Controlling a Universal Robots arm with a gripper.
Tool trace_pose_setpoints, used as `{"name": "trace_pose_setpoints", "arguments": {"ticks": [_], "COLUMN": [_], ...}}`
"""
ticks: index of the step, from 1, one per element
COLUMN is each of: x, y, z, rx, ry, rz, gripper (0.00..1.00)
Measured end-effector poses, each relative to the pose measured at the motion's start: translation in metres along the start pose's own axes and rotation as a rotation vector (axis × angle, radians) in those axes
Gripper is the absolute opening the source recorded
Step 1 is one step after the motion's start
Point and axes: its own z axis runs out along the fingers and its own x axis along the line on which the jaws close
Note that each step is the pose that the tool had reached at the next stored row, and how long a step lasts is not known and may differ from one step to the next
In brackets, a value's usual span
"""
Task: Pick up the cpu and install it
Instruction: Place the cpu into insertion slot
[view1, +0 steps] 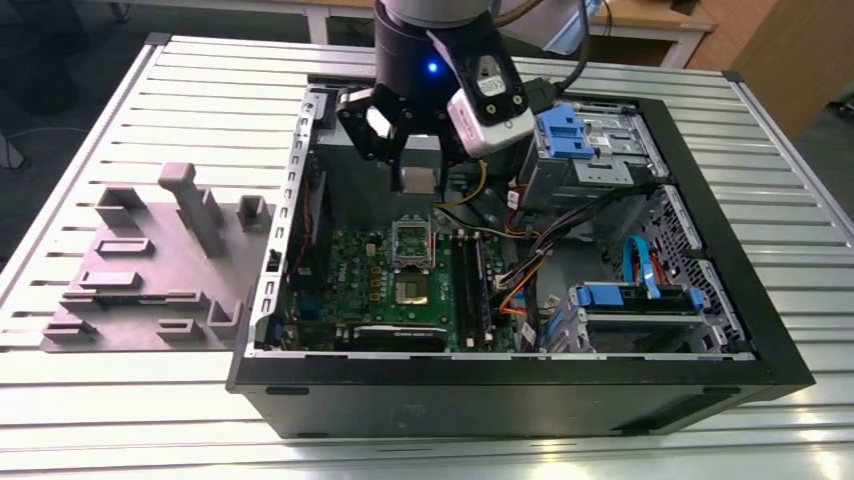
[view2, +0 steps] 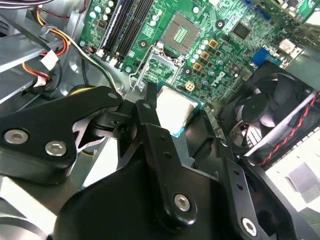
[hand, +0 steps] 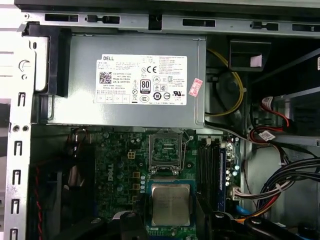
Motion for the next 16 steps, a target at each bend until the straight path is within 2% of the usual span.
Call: {"name": "trace_pose_setpoints", "arguments": {"ticks": [16], "x": [0.0005], "y": [-0.0023], "z": [0.0291], "rx": [0.0001], "ry": [0.0], "rz": [0.0], "gripper": [0.47]}}
